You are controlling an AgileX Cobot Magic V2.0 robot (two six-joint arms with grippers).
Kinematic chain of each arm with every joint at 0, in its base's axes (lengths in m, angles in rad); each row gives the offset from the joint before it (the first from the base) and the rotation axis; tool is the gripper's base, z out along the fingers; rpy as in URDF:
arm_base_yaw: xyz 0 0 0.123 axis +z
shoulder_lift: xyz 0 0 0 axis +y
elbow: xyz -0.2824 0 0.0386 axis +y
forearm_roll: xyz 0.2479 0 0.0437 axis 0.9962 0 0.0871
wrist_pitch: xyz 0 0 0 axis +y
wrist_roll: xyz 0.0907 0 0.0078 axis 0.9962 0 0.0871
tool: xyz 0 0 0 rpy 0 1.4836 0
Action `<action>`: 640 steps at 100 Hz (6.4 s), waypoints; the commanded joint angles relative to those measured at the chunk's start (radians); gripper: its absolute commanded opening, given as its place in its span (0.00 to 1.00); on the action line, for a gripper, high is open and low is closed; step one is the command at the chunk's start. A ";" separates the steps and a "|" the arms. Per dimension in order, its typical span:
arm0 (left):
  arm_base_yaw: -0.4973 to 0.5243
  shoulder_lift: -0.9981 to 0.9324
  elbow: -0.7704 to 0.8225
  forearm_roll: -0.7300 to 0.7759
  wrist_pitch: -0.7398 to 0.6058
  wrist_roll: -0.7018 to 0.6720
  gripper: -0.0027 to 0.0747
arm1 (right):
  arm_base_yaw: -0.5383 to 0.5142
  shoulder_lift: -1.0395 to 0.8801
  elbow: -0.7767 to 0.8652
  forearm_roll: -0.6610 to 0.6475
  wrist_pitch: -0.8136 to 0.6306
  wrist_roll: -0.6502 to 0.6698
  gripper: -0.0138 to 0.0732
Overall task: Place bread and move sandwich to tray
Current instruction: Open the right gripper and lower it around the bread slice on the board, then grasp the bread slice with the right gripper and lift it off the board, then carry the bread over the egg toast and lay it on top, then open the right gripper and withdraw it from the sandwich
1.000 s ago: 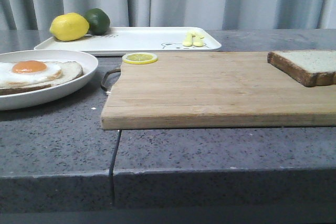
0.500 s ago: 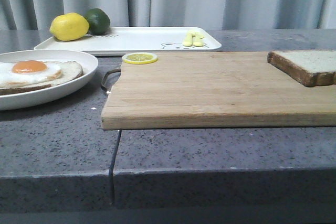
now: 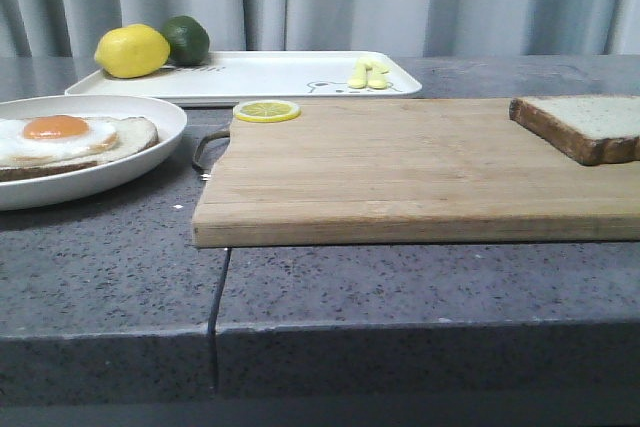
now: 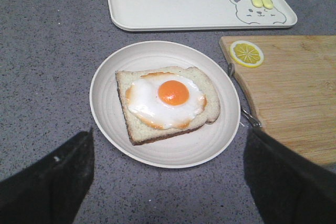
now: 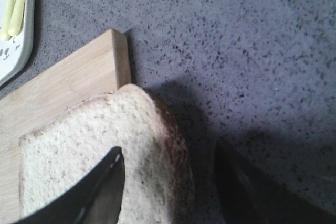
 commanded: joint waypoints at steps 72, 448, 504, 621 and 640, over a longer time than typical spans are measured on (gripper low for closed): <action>0.003 0.008 -0.035 -0.022 -0.062 0.000 0.74 | -0.008 0.046 -0.026 0.097 0.116 -0.061 0.63; 0.003 0.008 -0.035 -0.022 -0.062 0.000 0.74 | 1.270 0.266 -0.498 0.655 -0.675 0.152 0.04; 0.003 0.008 -0.035 -0.022 -0.062 0.000 0.74 | 1.272 0.301 -0.498 0.655 -0.684 0.152 0.24; 0.003 0.008 -0.035 -0.022 -0.062 0.000 0.74 | 1.115 -0.018 -0.494 0.029 -0.614 0.106 0.61; 0.003 0.008 -0.035 -0.022 -0.062 0.000 0.74 | 0.991 -0.124 -0.464 -0.261 -0.510 0.227 0.61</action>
